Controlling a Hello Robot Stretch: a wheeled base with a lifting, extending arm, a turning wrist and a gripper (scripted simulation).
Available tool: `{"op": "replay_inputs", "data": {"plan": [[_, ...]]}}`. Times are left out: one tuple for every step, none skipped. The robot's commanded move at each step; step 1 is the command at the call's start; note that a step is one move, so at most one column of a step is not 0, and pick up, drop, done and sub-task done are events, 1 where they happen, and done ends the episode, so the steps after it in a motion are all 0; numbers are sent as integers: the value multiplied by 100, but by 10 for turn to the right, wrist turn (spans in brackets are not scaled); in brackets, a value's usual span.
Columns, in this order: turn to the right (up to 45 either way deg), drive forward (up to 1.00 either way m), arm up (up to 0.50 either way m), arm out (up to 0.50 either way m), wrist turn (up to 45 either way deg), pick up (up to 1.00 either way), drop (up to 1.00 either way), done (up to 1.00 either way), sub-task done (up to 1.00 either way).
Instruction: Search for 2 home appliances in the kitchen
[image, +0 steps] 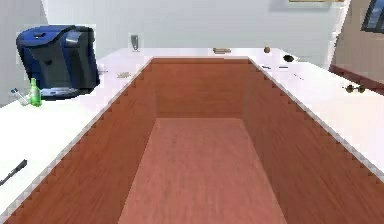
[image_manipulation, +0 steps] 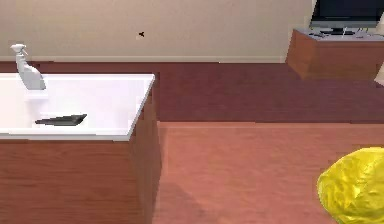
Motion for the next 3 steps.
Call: {"op": "replay_inputs", "data": {"plan": [[0,45,0,0,0,0,0,0,0],[-420,0,0,0,0,0,0,0,0],[0,0,0,0,0,0,0,100,0]]}}
